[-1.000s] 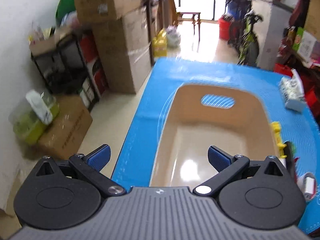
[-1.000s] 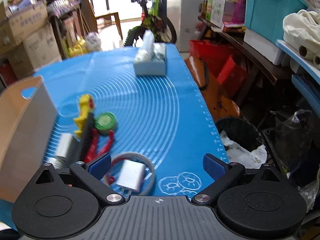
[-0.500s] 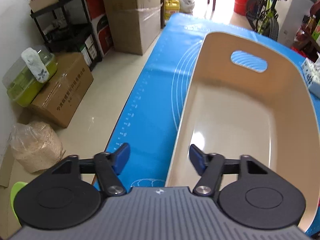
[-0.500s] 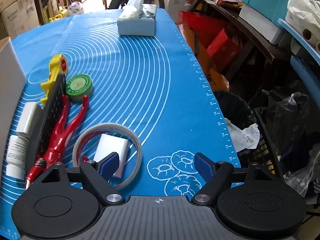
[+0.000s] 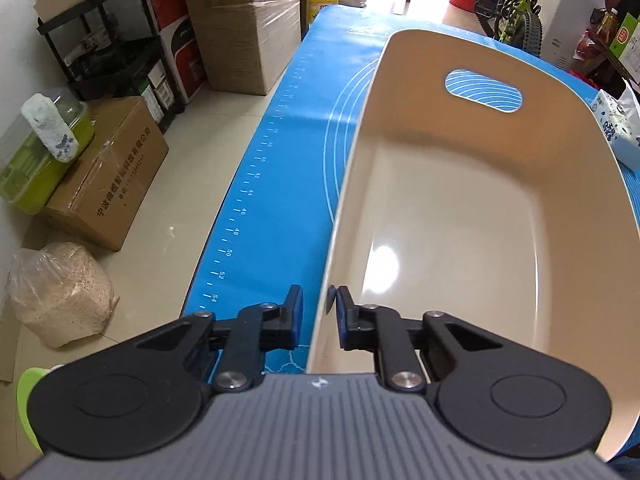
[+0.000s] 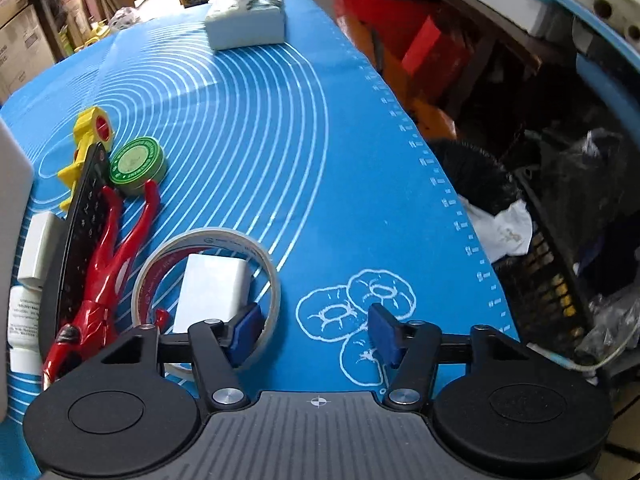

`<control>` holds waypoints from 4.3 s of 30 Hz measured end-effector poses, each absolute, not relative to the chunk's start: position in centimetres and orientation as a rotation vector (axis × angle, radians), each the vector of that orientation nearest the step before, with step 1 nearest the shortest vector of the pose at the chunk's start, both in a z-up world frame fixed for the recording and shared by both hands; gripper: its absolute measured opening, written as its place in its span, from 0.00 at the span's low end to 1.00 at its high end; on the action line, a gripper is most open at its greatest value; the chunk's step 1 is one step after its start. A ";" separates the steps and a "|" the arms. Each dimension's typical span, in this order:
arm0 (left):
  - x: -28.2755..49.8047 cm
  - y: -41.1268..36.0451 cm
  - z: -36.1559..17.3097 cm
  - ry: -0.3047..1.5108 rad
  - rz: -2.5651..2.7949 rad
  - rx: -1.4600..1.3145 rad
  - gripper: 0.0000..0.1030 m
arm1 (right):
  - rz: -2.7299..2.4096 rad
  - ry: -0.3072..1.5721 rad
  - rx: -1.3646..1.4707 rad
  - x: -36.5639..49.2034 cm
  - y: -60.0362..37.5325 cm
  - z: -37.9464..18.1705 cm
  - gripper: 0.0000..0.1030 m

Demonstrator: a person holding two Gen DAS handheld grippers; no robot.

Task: Organize rigid objects
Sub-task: 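Close the right gripper on the tape roll while the left rests on the basket, then lift the tape roll with the right gripper and drop it into the beige basket, then return the right gripper to the mat and grasp the white charger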

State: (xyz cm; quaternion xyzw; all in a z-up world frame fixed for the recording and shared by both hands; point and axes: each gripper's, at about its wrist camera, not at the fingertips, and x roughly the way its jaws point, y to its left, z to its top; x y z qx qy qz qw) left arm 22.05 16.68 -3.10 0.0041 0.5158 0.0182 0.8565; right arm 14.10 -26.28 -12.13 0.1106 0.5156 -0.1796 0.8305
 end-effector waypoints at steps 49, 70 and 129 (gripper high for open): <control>22.0 16.8 -3.5 1.089 0.030 -0.048 0.10 | 0.082 0.673 0.064 20.8 -7.6 2.5 0.15; 22.0 16.8 -3.5 1.089 0.031 -0.047 0.12 | 0.260 0.963 -0.188 21.6 3.6 -4.4 0.18; 22.2 16.7 -3.7 1.091 0.046 -0.048 0.18 | -0.283 1.041 0.174 15.6 -22.0 -11.0 0.74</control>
